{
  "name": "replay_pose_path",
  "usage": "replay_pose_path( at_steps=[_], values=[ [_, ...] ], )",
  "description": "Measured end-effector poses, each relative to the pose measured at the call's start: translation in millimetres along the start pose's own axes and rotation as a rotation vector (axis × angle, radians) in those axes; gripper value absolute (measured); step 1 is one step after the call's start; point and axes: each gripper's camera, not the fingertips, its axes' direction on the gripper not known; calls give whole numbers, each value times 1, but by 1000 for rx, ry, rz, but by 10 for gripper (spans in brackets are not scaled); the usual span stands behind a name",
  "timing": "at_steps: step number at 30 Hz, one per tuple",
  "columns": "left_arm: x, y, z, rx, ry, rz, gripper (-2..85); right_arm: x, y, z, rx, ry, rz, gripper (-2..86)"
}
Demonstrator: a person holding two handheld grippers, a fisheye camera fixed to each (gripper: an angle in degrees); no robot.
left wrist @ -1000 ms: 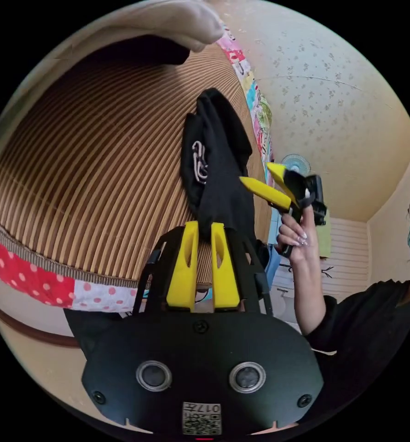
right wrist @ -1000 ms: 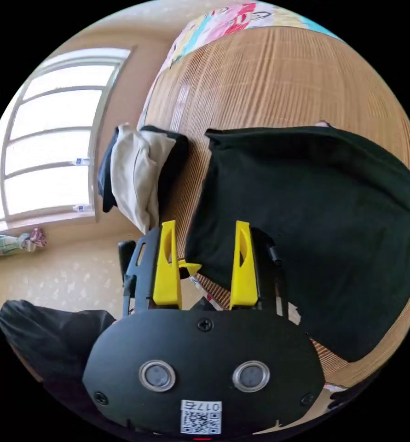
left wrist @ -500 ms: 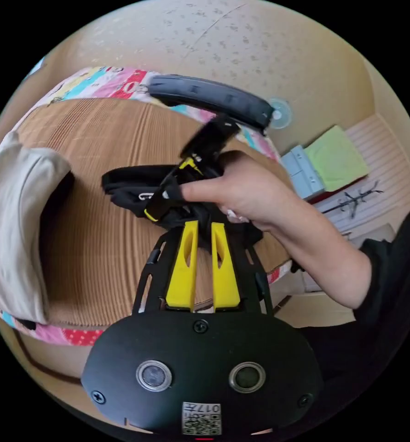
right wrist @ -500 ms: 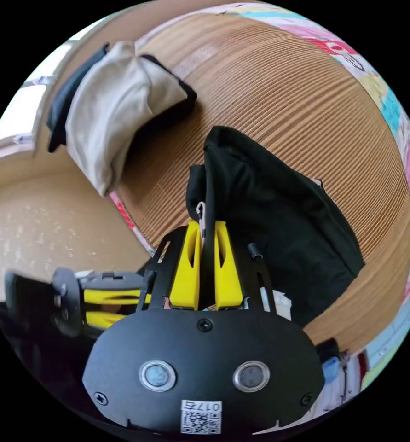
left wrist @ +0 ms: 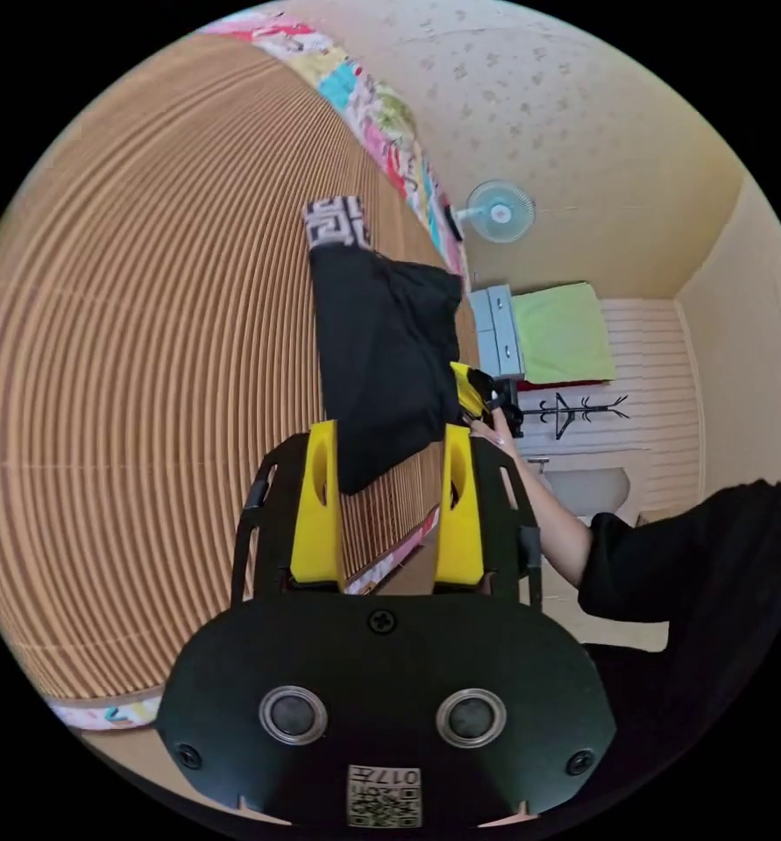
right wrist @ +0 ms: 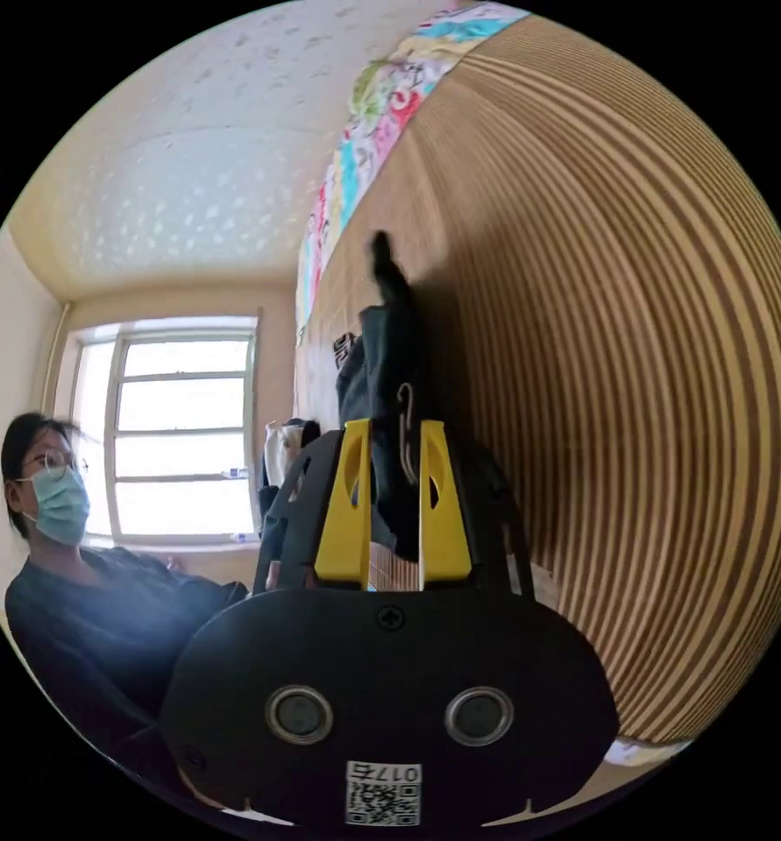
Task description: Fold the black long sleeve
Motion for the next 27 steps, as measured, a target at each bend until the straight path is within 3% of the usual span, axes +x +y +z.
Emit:
replay_pose_path(
  at_steps=[3,7,10,14,16,18,20,27],
  values=[
    [-14,-1,28,-84,6,-98,147,23,45,-10,75,-35,89,107],
    [-33,14,40,-79,145,-272,64,43,118,13,107,-186,233,132],
    [-17,28,35,-71,264,-280,39,58,150,53,69,-314,336,200],
    [29,47,29,-125,271,-220,38,72,143,105,109,-523,361,248],
    [61,62,26,-151,275,-187,38,76,127,124,104,-586,383,223],
    [86,73,21,-160,251,-162,39,73,112,132,120,-639,383,122],
    [112,81,12,-140,233,-111,49,46,90,123,112,-600,290,80],
    [212,99,-20,-145,138,77,90,-73,40,8,136,-504,-168,63]
  ],
)
